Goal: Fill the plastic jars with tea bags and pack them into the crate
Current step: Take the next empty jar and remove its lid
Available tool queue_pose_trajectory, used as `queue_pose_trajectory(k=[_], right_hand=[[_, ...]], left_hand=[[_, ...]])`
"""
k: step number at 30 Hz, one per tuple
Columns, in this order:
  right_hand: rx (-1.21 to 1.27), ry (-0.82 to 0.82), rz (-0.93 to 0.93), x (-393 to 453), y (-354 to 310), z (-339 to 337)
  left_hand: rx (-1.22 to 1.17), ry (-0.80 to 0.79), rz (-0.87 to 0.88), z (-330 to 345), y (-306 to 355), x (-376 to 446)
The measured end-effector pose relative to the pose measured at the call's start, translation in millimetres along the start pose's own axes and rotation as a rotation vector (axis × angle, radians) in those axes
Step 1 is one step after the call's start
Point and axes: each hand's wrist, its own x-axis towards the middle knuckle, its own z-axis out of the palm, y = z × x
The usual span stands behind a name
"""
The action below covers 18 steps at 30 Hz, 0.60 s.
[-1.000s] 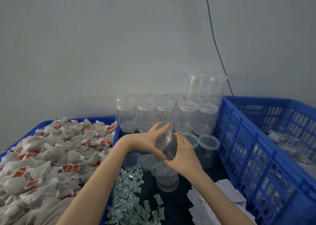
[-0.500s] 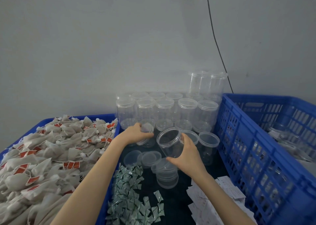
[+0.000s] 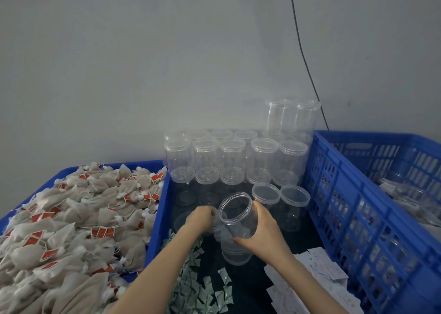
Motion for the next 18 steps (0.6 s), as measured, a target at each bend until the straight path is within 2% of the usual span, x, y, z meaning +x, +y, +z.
queue_pose_trajectory(k=[4,7,11,14,16,18], right_hand=[[0.059,-0.011,-0.004,-1,-3,6],[0.134,-0.039,0.024,-2,-9,16],[0.211,-0.087,0.044,-4,-16,32],[0.237,-0.133,0.043,-5,-22,41],[0.274,-0.179,0.038,-8,-27,46],[0.306,-0.230,0.028,-13,-33,53]], left_hand=[[0.087,-0.103,0.115,-7,-2,1],[0.105,-0.058,0.138,-14,-5,-3],[-0.006,0.143,0.138,-42,-18,-16],[-0.042,0.361,0.104,-70,-39,-33],[-0.064,0.535,0.022,-82,-57,-46],[-0.026,0.605,-0.087,-88,-77,-61]])
